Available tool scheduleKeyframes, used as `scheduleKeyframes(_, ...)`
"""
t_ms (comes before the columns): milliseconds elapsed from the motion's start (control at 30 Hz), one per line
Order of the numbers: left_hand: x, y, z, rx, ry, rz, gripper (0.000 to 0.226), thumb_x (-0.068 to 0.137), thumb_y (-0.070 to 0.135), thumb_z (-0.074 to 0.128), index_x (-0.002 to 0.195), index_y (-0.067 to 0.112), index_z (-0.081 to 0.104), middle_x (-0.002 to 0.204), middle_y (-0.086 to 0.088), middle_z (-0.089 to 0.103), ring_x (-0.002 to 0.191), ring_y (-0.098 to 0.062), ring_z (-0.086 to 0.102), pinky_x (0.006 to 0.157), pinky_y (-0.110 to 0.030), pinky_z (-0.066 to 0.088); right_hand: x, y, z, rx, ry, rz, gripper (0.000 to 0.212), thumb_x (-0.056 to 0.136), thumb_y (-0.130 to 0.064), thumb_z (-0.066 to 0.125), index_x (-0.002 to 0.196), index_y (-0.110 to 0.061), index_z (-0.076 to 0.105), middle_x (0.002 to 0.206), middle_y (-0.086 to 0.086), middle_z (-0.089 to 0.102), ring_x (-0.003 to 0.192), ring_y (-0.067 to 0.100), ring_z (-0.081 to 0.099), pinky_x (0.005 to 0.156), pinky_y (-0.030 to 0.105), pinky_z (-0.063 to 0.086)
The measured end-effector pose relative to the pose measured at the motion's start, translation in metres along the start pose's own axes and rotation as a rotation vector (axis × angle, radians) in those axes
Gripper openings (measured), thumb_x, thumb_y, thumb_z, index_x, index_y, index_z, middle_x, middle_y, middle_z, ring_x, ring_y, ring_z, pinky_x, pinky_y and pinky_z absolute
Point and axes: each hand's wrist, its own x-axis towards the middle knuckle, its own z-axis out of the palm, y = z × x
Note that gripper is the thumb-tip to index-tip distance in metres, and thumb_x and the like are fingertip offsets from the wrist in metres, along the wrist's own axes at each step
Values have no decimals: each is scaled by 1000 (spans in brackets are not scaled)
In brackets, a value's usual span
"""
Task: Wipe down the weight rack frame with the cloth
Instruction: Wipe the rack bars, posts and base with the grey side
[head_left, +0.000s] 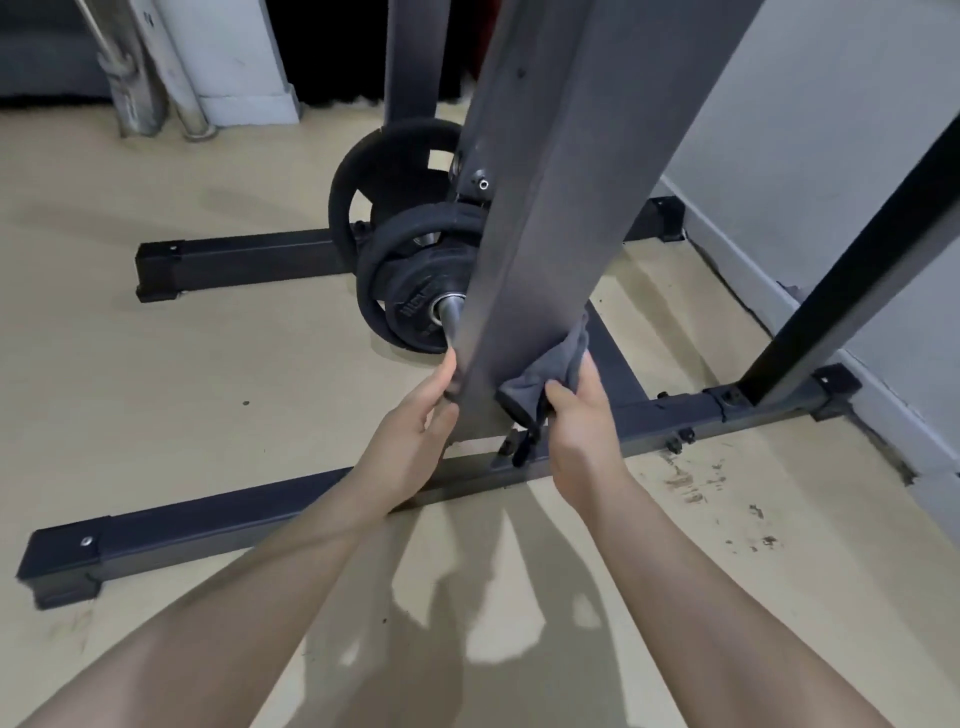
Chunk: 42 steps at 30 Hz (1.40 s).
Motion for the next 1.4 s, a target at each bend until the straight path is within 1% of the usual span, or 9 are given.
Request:
scheduleKeyframes(100,-7,12,-7,-19,-57,-44,52,102,18,32,145,44,20,139,28,34,122,3,8,106,-17,28,2,-39,-5,145,-82,-99,68,75,-5,49,137,-33,41,137,-8,52,124,12,50,103,31,42)
scheduleKeyframes(267,-14,43,-25,139,-42,-24,52,101,14,35,149,25,23,157,13,11,142,-1,13,105,-10,7,6,-54,6,-242,-164,150,75,81,3,53,147,-24,28,141,3,46,121,21,46,97,34,45)
scheduleKeyframes(367,-11,91,-17,33,98,14,58,100,15,41,149,29,16,147,19,22,116,11,42,92,5,22,7,-78,9,-335,-157,149,69,89,12,46,147,-21,27,139,5,47,121,25,48,107,42,39)
scheduleKeyframes(500,-7,150,-16,-153,285,298,60,99,20,45,132,59,16,148,23,24,139,1,24,112,-24,26,6,-137,-7,-170,-195,-215,69,90,5,54,146,-29,31,133,-8,53,119,8,53,99,30,47)
scheduleKeyframes(633,9,207,-23,-123,425,533,53,92,33,46,131,58,18,147,24,24,141,-2,22,117,-39,24,9,-175,-10,-108,-296,-376,57,92,0,55,137,-31,37,127,-18,55,116,-3,54,88,12,45)
scheduleKeyframes(967,35,221,-49,-191,288,574,61,77,42,60,126,66,35,125,20,51,123,-6,48,106,-35,41,29,-204,-2,-94,-270,-283,61,84,-9,65,135,-28,39,130,-4,57,119,14,55,101,35,46)
scheduleKeyframes(1100,40,220,-54,-198,242,570,69,82,17,70,130,52,35,123,18,51,119,1,49,104,-29,42,11,-192,1,-329,-218,-194,46,95,-14,55,138,-22,40,131,-6,56,119,8,54,103,30,45)
scheduleKeyframes(1267,43,192,-78,-199,-13,480,76,82,19,69,142,39,27,136,9,47,127,-1,44,110,-32,36,-42,-210,5,-750,208,-596,21,97,-11,50,101,-32,53,87,-26,58,84,-12,54,72,7,42)
scheduleKeyframes(1400,41,136,-80,-154,-47,369,71,85,-5,54,144,28,30,136,14,44,129,-1,40,113,-36,32,-69,-189,19,-1118,129,-1045,38,85,2,40,121,-6,50,115,-5,55,110,0,47,98,7,32)
